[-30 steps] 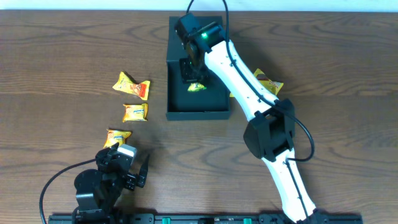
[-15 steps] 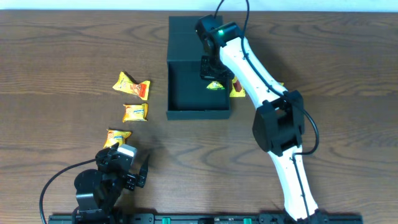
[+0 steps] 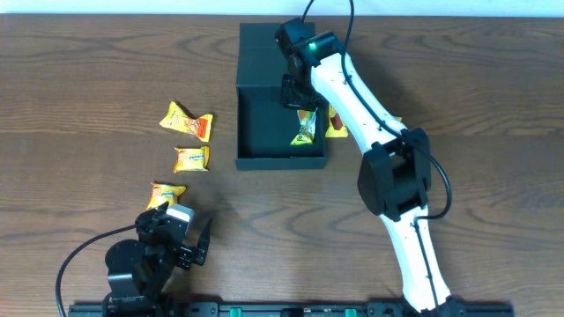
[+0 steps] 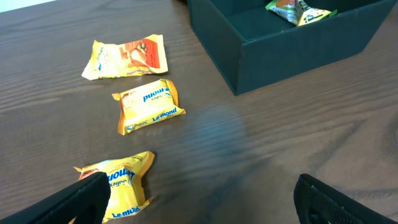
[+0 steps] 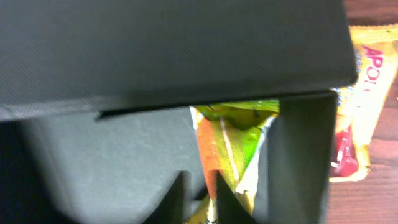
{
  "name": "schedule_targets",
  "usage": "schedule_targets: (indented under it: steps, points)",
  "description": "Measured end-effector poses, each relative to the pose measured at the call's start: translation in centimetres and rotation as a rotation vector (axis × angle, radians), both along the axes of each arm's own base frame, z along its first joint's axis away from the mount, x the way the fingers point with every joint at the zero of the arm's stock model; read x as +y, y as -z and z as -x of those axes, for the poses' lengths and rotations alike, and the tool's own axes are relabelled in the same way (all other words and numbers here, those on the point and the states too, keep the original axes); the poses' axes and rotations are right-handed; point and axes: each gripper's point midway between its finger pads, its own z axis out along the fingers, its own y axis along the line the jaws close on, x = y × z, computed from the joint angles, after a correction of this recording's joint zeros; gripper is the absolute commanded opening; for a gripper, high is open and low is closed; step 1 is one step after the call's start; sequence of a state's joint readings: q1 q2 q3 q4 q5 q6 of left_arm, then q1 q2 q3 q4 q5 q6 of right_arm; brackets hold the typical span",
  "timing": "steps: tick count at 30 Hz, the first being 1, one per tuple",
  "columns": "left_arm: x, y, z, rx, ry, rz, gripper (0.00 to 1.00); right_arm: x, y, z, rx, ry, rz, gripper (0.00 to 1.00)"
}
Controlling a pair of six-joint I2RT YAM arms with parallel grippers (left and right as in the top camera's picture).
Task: Pack container
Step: 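Lower the green packet into the box and open the right gripper, then grasp the yellow Apollo chocolate packet right of the box with right gripper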
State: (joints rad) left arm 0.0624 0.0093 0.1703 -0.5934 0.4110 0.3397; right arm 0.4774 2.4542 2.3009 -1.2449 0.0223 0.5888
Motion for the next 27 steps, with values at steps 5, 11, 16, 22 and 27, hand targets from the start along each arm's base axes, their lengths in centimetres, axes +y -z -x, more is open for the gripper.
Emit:
schedule_targets:
  steps: [5,11,16,22,27]
  points:
    - [0.0,0.0,0.0,0.000,0.000,0.000,0.96,0.3,0.0,0.5,0.009,-0.046,0.007,0.01]
    - [0.0,0.0,0.0,0.000,0.000,0.000,0.95,-1.9,-3.0,-1.2,-0.074,-0.070,0.054,0.45]
    - [0.0,0.0,0.0,0.000,0.000,0.000,0.95,-11.4,-11.4,-1.5,-0.152,-0.254,0.207,0.89]
    - [0.0,0.0,0.0,0.000,0.000,0.000,0.95,-19.2,-7.8,-1.9,-0.029,-0.330,0.275,0.99]
    - [0.0,0.0,0.0,0.000,0.000,0.000,0.95,-22.2,-4.0,-0.5,0.072,-0.334,0.163,0.93]
